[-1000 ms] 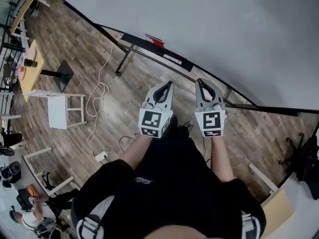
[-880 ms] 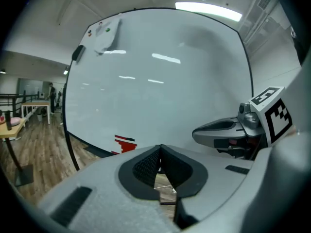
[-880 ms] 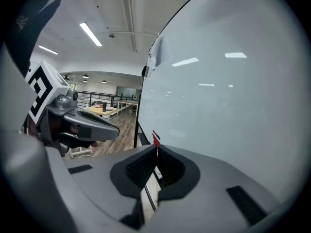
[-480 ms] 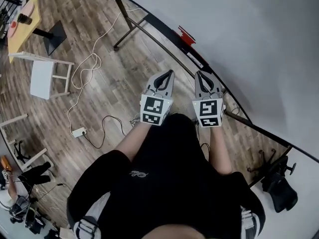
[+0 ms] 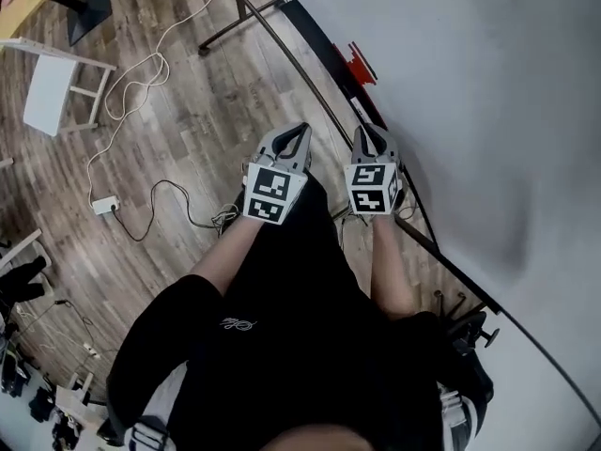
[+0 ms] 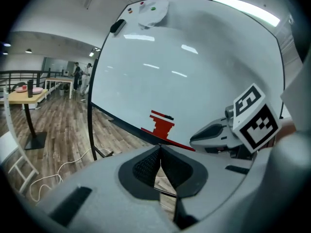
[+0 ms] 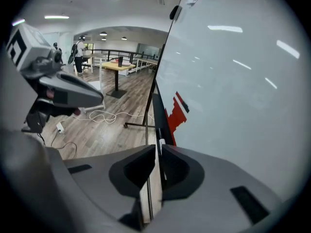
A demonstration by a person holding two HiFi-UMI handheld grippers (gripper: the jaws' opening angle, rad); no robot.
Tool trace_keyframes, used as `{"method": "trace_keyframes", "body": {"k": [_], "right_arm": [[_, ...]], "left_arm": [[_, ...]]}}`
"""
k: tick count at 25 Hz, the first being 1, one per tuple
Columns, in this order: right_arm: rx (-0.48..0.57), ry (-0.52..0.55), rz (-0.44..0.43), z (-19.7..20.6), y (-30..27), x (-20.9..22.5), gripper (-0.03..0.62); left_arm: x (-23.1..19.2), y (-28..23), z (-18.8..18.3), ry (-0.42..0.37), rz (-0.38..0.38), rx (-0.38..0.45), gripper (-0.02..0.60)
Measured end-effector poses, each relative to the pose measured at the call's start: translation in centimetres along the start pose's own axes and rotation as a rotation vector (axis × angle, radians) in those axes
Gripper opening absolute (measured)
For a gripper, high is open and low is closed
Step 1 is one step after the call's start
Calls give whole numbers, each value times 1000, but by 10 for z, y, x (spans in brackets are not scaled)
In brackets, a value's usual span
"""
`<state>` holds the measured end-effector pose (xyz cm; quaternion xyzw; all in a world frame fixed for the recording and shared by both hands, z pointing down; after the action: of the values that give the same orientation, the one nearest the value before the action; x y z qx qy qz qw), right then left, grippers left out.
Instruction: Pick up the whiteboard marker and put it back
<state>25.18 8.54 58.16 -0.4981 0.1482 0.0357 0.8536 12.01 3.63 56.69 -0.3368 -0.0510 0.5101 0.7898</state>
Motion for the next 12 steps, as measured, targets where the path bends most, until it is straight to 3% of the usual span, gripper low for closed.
{"method": "trace_keyframes", "body": {"k": [4,6,12], "right_arm": [[-62,94,21,7,-37,4,11],[-72,143,30,0,-45,-1,56],[-122,154,70,-2,-63,3,84]], "left_arm": [[-10,-11,9,3,-48,-35,6],[-19,-8,12,28,-80,-42,6],[-31,-15,25,85,-102,-73,6]]}}
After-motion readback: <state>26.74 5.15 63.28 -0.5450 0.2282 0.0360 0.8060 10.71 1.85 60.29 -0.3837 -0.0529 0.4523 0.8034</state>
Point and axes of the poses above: the fingertips, and each gripper's own axes: y backward along the fingers, x to its right, z out of its underside, the point moved 3 cm from there along y, backward along the fingers, and after that the axes turned 9 degrees about -x, right-handed, at the moved point
